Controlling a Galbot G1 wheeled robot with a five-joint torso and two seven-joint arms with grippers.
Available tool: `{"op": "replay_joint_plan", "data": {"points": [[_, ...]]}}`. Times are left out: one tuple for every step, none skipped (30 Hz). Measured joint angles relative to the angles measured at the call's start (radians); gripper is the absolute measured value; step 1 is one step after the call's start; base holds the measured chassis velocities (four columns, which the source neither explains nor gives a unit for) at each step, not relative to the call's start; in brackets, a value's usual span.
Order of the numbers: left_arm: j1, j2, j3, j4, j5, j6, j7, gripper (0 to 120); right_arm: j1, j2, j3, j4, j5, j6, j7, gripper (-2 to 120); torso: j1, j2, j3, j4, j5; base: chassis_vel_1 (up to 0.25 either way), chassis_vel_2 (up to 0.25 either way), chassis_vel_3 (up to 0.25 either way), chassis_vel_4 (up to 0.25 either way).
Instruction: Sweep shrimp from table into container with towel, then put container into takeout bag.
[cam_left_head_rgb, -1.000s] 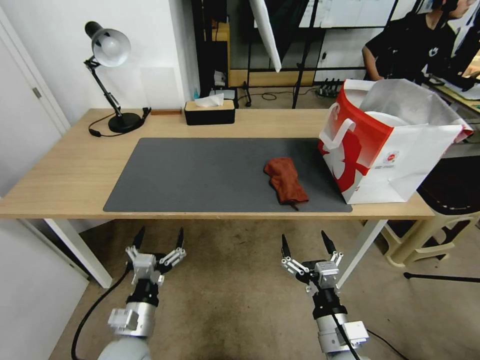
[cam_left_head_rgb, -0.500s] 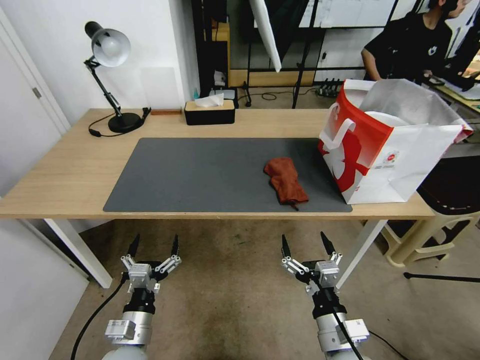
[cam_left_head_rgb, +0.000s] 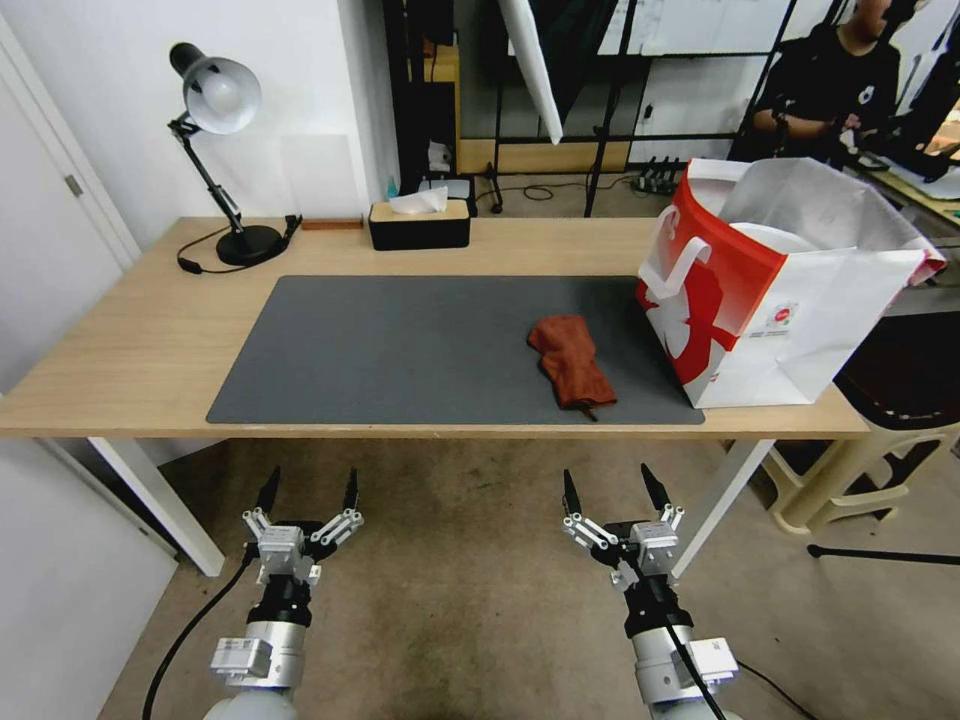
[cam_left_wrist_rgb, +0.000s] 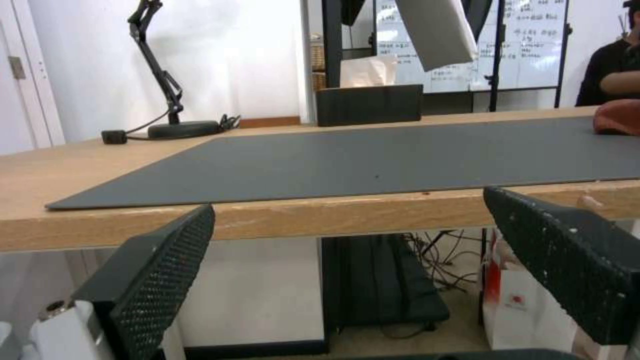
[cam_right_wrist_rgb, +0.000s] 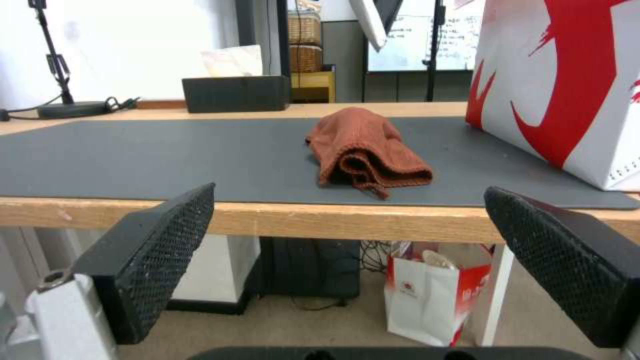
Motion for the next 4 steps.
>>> {"op": "replay_joint_plan", "data": {"points": [[0.0,0.0,0.0,0.0,0.0,0.0,0.0,100,0.0,0.0,0.0,0.0,0.0,0.0,0.0,100,0.0,0.0,0.0,0.0,0.0,0.0,0.0,0.0,0.0],[0.0,0.0,0.0,0.0,0.0,0.001,0.0,100,0.0,0.0,0.0,0.0,0.0,0.0,0.0,100,0.0,0.0,0.0,0.0,0.0,0.0,0.0,0.0,0.0],[0.0,0.0,0.0,0.0,0.0,0.001,0.0,100,0.0,0.0,0.0,0.0,0.0,0.0,0.0,100,0.0,0.0,0.0,0.0,0.0,0.0,0.0,0.0,0.0],[0.0,0.0,0.0,0.0,0.0,0.001,0.0,100,0.0,0.0,0.0,0.0,0.0,0.0,0.0,100,0.0,0.0,0.0,0.0,0.0,0.0,0.0,0.0,0.0]]}}
